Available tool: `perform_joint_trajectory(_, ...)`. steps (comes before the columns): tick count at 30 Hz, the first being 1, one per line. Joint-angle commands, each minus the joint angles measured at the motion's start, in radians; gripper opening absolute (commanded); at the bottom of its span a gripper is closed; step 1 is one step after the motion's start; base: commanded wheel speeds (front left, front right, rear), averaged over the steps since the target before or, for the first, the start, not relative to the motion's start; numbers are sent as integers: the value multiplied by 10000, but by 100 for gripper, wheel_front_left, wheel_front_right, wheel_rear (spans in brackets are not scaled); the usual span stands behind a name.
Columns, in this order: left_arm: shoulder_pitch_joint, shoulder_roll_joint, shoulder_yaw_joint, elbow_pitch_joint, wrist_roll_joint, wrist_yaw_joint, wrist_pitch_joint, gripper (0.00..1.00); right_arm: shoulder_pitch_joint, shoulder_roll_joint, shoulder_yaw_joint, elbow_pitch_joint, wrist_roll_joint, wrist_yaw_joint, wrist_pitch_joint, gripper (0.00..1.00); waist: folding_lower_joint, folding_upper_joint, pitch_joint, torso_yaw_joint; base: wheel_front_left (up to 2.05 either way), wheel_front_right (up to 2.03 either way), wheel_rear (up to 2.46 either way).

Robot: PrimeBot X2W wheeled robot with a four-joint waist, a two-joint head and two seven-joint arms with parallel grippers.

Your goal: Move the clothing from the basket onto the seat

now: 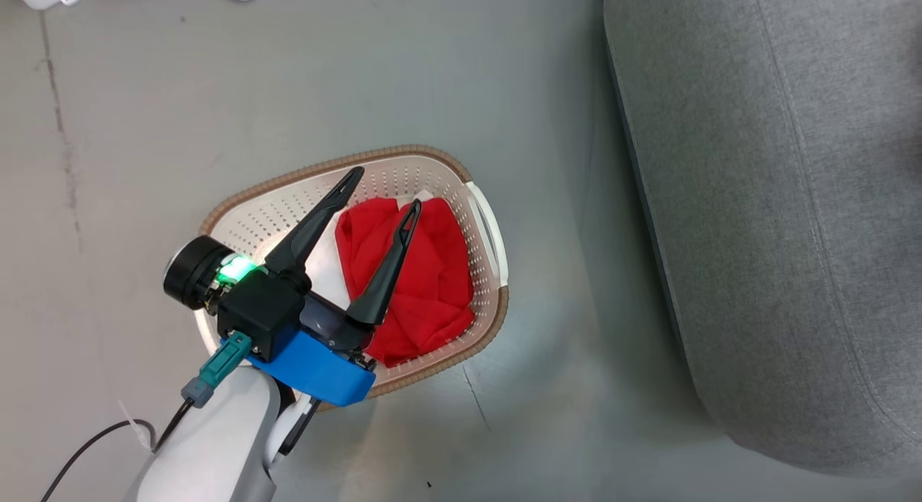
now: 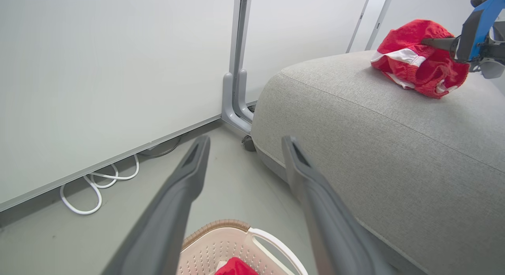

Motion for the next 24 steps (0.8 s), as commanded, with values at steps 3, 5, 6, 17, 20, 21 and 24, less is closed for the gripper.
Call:
perform_joint_trajectory(3, 268, -165, 104, 150, -93, -27, -33, 100, 399, -120, 357, 56, -193, -7, -258, 100, 0, 0, -617, 119, 0, 0, 0)
perform_joint_trajectory(5, 342, -211, 113, 203, -122, -29, -33, 100, 515, -136, 437, 42, -213, -7, -299, 100, 0, 0, -781, 161, 0, 0, 0)
perform_joint_trajectory(6, 408, -267, 138, 244, -149, -29, -33, 100, 660, -136, 540, 35, -229, -7, -347, 100, 0, 0, -953, 207, 0, 0, 0)
perform_joint_trajectory(17, 1912, -981, 998, 676, -387, -22, -32, 100, 2943, 161, 1639, -1128, 108, -7, -377, 100, 0, 0, -3240, 947, 0, 0, 0)
perform_joint_trajectory(20, 2402, -1146, 1326, 776, -388, -22, -33, 100, 3877, 394, 1927, -2026, 258, -5, -255, 100, 0, 0, -3857, 1210, 0, 0, 0)
perform_joint_trajectory(21, 2552, -1189, 1435, 806, -384, -23, -34, 100, 4217, 503, 1989, -2416, 280, -5, -198, 100, 0, 0, -4066, 1302, 0, 0, 0)
perform_joint_trajectory(24, 2997, -1278, 1782, 875, -377, -25, -34, 100, 5254, 943, 2322, -3757, 437, -7, 64, 100, 0, 0, -4557, 1536, 0, 0, 0)
